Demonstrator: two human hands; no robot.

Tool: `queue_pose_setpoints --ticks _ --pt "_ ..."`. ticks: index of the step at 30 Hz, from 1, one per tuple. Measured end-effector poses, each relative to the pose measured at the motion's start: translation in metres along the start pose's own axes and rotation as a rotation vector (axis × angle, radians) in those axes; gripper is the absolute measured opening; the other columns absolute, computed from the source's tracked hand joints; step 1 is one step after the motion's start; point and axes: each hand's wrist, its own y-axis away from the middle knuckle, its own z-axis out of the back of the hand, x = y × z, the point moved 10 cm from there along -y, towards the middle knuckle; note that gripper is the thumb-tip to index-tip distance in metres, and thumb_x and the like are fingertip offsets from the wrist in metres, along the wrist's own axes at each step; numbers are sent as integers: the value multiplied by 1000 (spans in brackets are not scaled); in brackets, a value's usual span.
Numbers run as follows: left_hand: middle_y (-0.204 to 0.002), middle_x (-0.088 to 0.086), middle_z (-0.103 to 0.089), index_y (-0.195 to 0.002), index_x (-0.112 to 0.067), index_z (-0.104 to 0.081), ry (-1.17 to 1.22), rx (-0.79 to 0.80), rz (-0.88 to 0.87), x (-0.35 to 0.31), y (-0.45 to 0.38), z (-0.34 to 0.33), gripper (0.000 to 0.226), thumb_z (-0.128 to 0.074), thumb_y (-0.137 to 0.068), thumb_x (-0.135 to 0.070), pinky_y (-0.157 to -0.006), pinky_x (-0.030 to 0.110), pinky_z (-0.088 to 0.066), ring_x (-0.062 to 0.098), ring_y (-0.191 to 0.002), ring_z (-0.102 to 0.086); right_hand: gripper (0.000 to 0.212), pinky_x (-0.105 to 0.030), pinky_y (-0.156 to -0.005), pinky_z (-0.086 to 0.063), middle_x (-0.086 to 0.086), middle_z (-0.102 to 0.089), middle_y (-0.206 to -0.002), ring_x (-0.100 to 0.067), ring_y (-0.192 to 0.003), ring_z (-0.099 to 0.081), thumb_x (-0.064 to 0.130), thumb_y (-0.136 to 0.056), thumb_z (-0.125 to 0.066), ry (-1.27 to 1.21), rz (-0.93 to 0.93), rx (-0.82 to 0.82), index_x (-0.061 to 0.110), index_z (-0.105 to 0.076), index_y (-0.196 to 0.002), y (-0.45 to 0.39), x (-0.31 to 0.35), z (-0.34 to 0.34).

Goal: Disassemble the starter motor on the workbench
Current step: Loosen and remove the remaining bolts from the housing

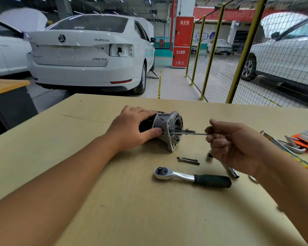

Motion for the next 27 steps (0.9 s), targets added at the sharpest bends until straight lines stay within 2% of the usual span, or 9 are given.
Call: queue_pose_setpoints --ticks 3,6,8,10,12,14,17,21,27 --pt "-134 -16 -61 -144 -42 -53 1 -1 1 1 0 0 83 -43 -76 -89 -103 49 -45 17 -123 -41 10 -16 -36 -41 -14 -57 -70 -6 -43 -44 6 -77 -65 -45 -14 37 4 -59 -85 1 0 -2" --pt "-133 -16 -61 -143 -42 -54 1 -2 2 1 0 -1 83 -43 -76 -89 -103 49 -45 17 -122 -42 30 -23 -47 -51 -19 -65 -76 -14 -49 -54 -7 -73 -67 156 101 54 2 -68 -101 2 13 3" --pt "-133 -16 -61 -143 -41 -54 1 -2 3 2 0 -1 83 -44 -76 -88 -103 48 -45 17 -122 -42 40 -31 -58 -57 -12 -74 -81 -20 -58 -67 -6 -78 -74 686 349 26 15 -72 -113 7 34 3" --pt "-134 -16 -61 -143 -41 -54 3 -3 3 2 0 0 83 -44 -76 -88 -103 48 -45 17 -122 -42 33 -34 -65 -59 2 -76 -77 -13 -61 -72 -3 -83 -77 1311 688 -72 21 -73 -105 18 51 -9" --pt "-134 -15 -61 -143 -41 -54 6 -5 4 2 0 0 82 -45 -76 -88 -103 46 -45 17 -123 -41 22 -37 -66 -60 5 -75 -75 -10 -60 -70 -5 -82 -78 1547 949 -76 13 -77 -95 28 54 -27" --pt "-135 -15 -60 -143 -42 -54 13 -5 8 2 0 0 82 -45 -76 -88 -104 45 -44 17 -125 -41 18 -37 -61 -59 -1 -72 -72 -17 -59 -68 -11 -78 -79 1542 1108 -90 5 -78 -86 34 54 -35" --pt "-136 -14 -60 -144 -41 -54 13 2 13 1 1 0 83 -44 -75 -88 -105 45 -43 19 -127 -41 16 -29 -57 -56 -6 -72 -65 -20 -58 -69 -7 -80 -77 1116 843 -188 9 -78 -79 21 60 -10" --pt "-137 -13 -60 -144 -41 -54 15 13 20 1 1 1 84 -44 -75 -88 -105 46 -43 19 -127 -41 5 -33 -64 -52 -19 -70 -70 -28 -65 -65 9 -78 -80 613 522 -47 5 -80 -80 7 35 -5" --pt "-137 -14 -60 -144 -40 -54 20 23 26 0 1 1 85 -44 -75 -88 -106 48 -43 19 -126 -41 22 -33 -57 -43 -6 -62 -58 -19 -54 -49 31 -91 -73 902 381 -78 12 -77 -79 1 13 -8"
